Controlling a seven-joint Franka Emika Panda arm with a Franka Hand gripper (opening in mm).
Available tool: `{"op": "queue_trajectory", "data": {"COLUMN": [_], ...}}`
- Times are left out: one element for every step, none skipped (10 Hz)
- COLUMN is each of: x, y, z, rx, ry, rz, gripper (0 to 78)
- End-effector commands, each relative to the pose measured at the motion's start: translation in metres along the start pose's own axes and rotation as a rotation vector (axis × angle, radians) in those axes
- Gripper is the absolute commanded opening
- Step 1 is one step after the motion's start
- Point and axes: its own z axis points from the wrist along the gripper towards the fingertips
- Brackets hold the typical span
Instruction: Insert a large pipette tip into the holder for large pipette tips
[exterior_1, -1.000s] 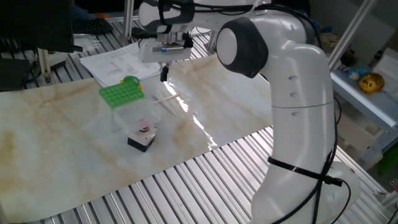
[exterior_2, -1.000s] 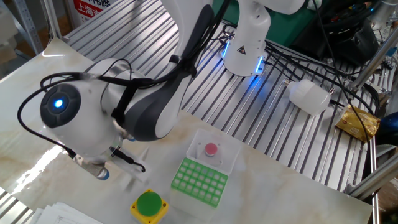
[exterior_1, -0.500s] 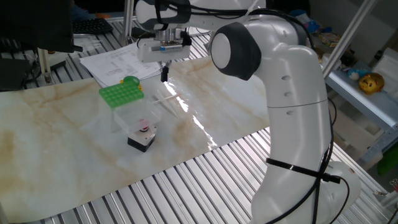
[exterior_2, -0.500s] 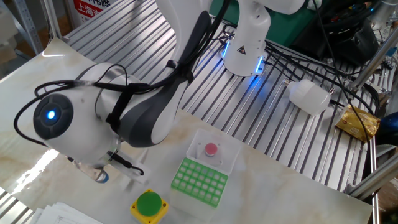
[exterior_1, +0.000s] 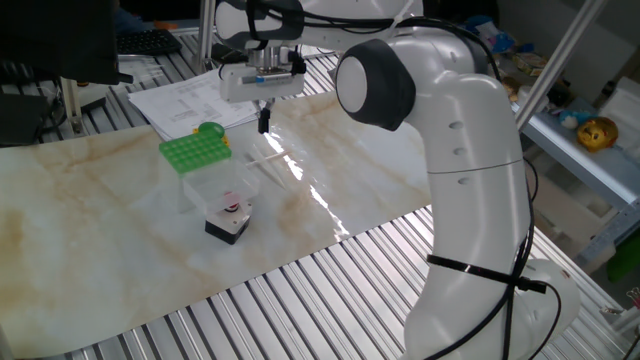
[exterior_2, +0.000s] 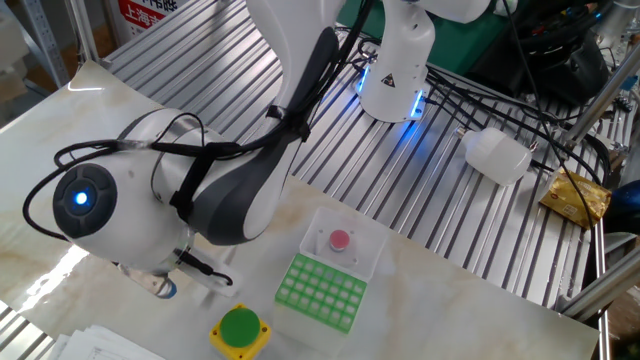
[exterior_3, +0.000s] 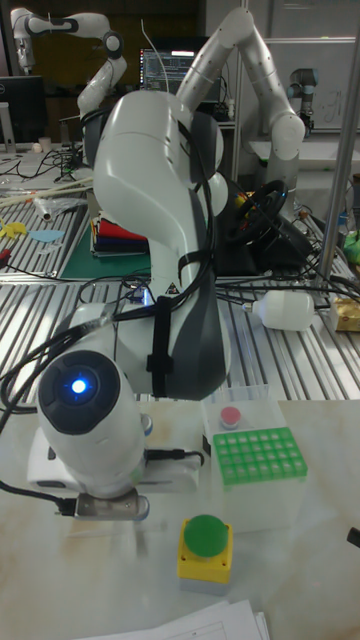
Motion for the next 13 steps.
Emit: {"op": "queue_trajectory", "data": {"x": [-0.015, -0.017, -0.018, -0.021, -0.021, -0.027, -0.030, -0.031, -0.033, -0.034, -0.035, -0.037, -0.037], "y": [0.009, 0.009, 0.008, 0.004, 0.003, 0.002, 0.002, 0.002, 0.002, 0.002, 0.002, 0.002, 0.002], "z": [0.013, 0.015, 0.016, 0.019, 0.020, 0.027, 0.029, 0.032, 0.034, 0.036, 0.037, 0.040, 0.041], "rx": [0.018, 0.020, 0.019, 0.016, 0.015, 0.013, 0.014, 0.013, 0.013, 0.013, 0.014, 0.015, 0.015], "ry": [-0.014, -0.016, -0.014, -0.013, -0.013, -0.014, -0.014, -0.014, -0.014, -0.014, -0.014, -0.014, -0.014], "rz": [-0.011, -0.009, -0.011, -0.024, -0.025, -0.030, -0.032, -0.032, -0.033, -0.036, -0.039, -0.043, -0.043], "gripper": [0.0, 0.0, 0.0, 0.0, 0.0, 0.0, 0.0, 0.0, 0.0, 0.0, 0.0, 0.0, 0.0]}}
